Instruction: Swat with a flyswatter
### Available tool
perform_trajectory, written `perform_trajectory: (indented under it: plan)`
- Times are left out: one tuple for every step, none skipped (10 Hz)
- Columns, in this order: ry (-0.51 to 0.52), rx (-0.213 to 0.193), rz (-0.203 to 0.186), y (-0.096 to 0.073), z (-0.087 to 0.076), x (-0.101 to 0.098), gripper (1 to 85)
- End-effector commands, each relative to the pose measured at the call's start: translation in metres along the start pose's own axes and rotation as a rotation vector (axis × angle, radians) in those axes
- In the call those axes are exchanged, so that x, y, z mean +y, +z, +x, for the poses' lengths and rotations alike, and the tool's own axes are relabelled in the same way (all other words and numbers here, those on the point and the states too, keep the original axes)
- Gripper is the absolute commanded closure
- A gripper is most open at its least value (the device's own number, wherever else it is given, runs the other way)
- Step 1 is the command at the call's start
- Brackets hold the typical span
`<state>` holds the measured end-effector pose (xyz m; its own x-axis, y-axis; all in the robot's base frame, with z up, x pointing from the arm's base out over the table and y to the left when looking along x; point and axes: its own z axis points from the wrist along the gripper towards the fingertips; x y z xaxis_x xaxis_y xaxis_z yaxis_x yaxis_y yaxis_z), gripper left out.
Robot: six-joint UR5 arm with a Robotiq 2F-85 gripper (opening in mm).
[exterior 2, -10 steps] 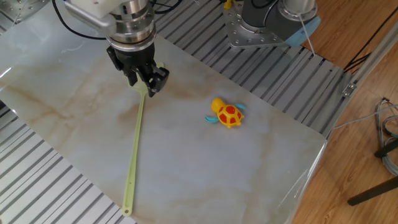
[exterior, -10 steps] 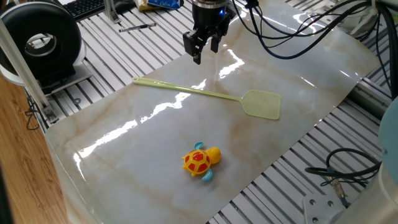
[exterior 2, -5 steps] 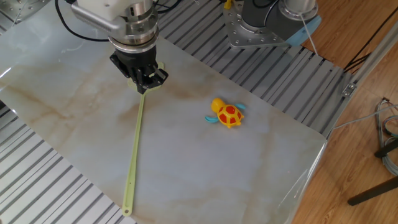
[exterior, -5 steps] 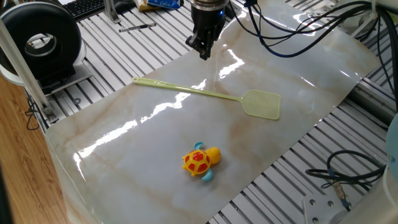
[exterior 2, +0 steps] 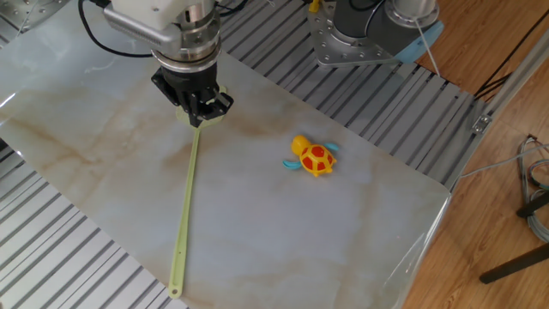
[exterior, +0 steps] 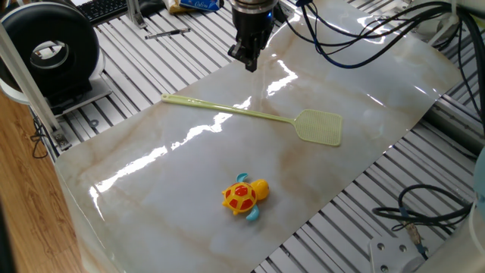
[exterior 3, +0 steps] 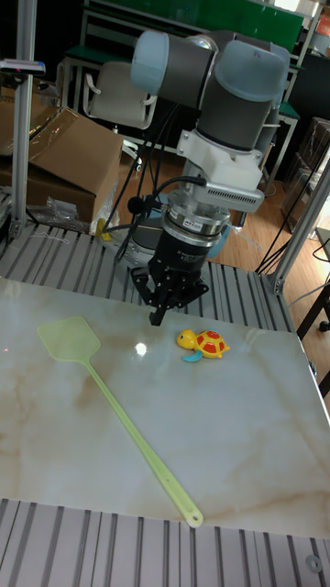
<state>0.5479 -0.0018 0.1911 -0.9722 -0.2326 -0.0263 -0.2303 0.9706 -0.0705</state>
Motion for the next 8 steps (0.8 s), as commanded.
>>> perform_trajectory:
  plan:
    - [-0.063, -0.015, -0.037, -0.004, 0.003, 0.007, 77.0]
    - [-0.078, -0.036, -0.074, -0.005, -0.002, 0.017, 77.3]
    - [-0.091, -0.039, -0.075, -0.005, -0.002, 0.017, 77.3]
    - [-0.133, -0.040, -0.061, -0.005, -0.002, 0.014, 72.0]
    - [-0.176, -0.055, -0.027, -0.005, -0.006, 0.005, 66.0]
    - [-0.196, -0.064, -0.044, -0.005, -0.008, 0.010, 55.3]
    - [-0.220, -0.069, -0.073, -0.005, -0.009, 0.018, 38.3]
    - [-0.238, -0.071, -0.091, 0.004, -0.018, 0.023, 33.0]
